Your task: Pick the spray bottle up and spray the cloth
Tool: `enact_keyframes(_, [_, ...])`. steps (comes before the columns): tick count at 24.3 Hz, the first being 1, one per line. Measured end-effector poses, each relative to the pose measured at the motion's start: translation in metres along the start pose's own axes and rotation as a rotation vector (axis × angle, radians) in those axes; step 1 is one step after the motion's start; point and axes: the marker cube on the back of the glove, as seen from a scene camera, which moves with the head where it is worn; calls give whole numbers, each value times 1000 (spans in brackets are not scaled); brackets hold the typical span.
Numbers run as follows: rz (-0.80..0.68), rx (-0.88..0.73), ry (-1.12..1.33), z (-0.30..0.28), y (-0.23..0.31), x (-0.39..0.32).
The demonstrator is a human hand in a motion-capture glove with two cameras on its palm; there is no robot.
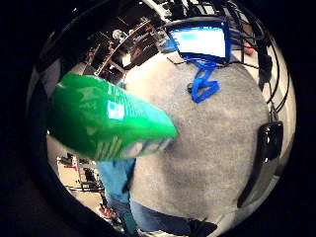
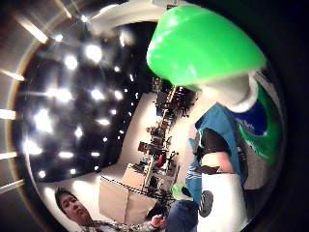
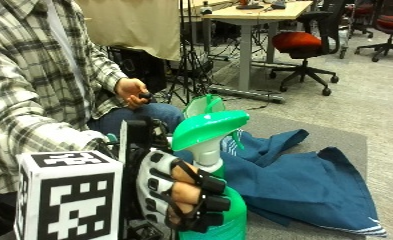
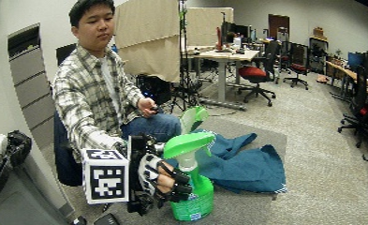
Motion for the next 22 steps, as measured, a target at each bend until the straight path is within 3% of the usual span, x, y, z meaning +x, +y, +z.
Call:
enact_keyframes(15, [-35,107,-121,14,-31,-3])
enact_keyframes(22, [37,126,-146,28,-41,-4])
